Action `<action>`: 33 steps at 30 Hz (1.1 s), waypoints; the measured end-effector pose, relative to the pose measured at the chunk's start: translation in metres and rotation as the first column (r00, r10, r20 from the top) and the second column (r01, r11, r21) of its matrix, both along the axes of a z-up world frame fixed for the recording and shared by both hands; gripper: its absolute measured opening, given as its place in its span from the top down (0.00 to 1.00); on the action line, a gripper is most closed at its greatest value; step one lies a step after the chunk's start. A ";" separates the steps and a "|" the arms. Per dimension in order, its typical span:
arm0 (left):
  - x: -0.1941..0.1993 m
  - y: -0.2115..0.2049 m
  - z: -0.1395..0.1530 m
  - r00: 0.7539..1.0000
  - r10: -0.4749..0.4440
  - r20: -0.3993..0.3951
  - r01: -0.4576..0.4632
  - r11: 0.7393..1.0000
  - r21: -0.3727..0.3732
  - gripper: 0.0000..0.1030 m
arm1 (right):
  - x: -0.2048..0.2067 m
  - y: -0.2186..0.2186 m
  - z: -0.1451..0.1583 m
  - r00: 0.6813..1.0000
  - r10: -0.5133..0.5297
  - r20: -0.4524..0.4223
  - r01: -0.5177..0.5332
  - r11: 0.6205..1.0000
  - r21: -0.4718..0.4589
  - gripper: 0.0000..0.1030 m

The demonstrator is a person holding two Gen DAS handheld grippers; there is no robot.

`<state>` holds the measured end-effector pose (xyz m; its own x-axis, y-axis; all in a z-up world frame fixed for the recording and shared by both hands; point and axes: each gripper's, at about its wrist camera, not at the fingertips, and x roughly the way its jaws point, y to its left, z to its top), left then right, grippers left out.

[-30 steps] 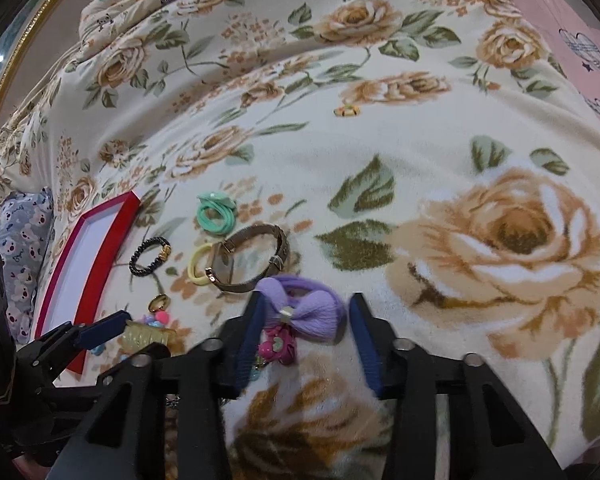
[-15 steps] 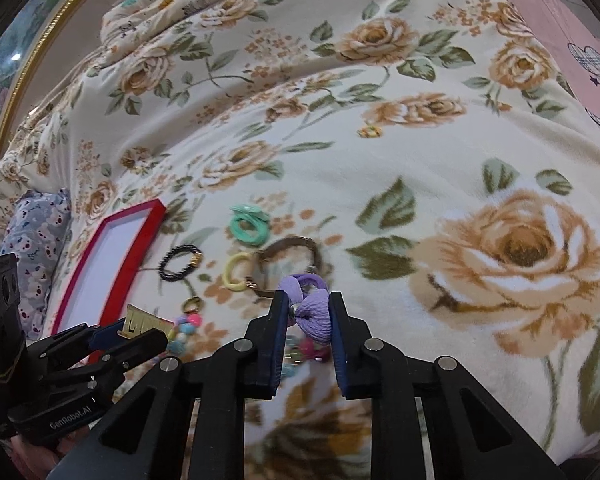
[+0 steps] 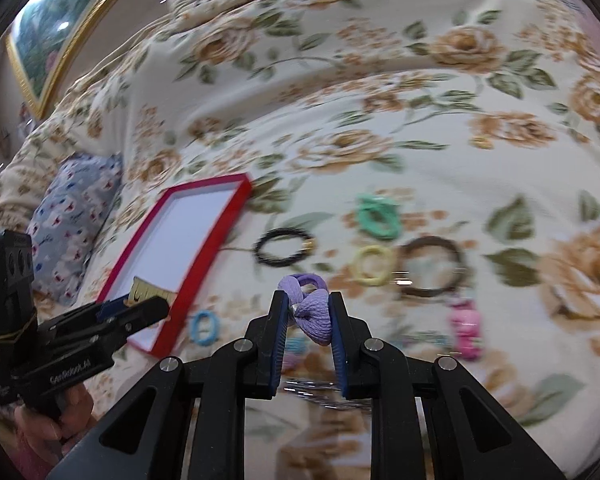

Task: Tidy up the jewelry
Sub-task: 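Carry the clip and bow tie into the red box and open both tools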

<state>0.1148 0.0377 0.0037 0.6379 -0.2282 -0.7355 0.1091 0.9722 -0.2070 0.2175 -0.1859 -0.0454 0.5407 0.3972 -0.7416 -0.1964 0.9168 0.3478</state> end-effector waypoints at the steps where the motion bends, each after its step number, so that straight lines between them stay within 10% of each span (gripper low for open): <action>1: -0.002 0.005 0.002 1.000 0.014 -0.001 -0.014 1.000 0.001 0.62 | 0.001 0.010 0.000 1.000 0.020 -0.001 -0.020 1.000 0.005 0.81; 16: 0.013 0.090 0.001 0.974 0.221 -0.053 -0.221 0.975 0.017 0.62 | 0.035 0.124 -0.005 0.973 0.232 0.006 -0.232 0.972 0.032 0.81; 33: 0.091 0.125 -0.039 0.954 0.252 -0.161 -0.243 0.967 0.072 0.61 | 0.093 0.192 -0.048 0.938 0.339 -0.069 -0.339 0.941 0.014 0.80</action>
<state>0.2056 0.1628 -0.0352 0.5364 -0.0379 -0.8431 -0.1685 0.9741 -0.1509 0.3107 0.0058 -0.0937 0.3211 0.5491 -0.7716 -0.4709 0.7995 0.3729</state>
